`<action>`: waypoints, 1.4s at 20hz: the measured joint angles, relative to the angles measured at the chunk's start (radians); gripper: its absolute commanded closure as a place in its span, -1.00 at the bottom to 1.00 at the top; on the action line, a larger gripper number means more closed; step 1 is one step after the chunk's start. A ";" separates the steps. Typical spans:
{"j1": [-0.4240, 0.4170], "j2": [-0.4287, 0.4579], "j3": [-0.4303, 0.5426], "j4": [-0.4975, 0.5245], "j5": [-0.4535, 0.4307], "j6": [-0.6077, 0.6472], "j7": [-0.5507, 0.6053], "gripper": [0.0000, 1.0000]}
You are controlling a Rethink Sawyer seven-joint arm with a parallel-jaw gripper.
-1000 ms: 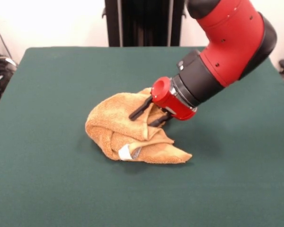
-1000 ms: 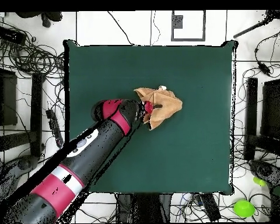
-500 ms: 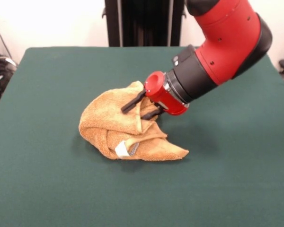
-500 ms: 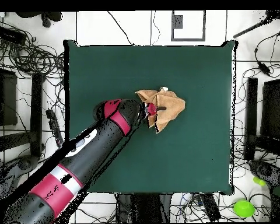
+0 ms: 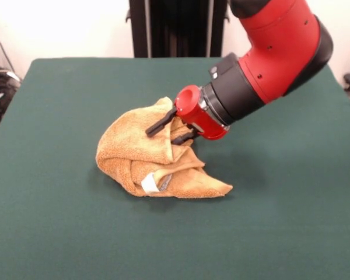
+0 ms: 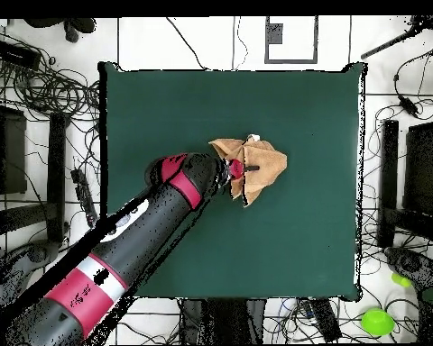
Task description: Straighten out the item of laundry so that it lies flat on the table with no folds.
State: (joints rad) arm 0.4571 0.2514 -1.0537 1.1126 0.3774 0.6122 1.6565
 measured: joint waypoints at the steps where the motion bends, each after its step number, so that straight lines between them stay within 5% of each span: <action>1: 0.000 0.000 0.000 -0.001 -0.008 0.000 0.000 -1.00; 11: -0.005 0.000 0.000 -0.002 -0.084 -0.010 0.000 -1.00; 12: -0.007 0.000 0.000 -0.002 -0.107 -0.025 0.000 1.00; 22: -0.021 -0.020 0.006 -0.001 -0.127 -0.064 0.000 1.00; 28: -0.077 -0.111 0.076 0.013 -0.164 -0.097 0.000 1.00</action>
State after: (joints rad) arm 0.3801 0.1402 -0.9779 1.1255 0.2137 0.5153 1.6565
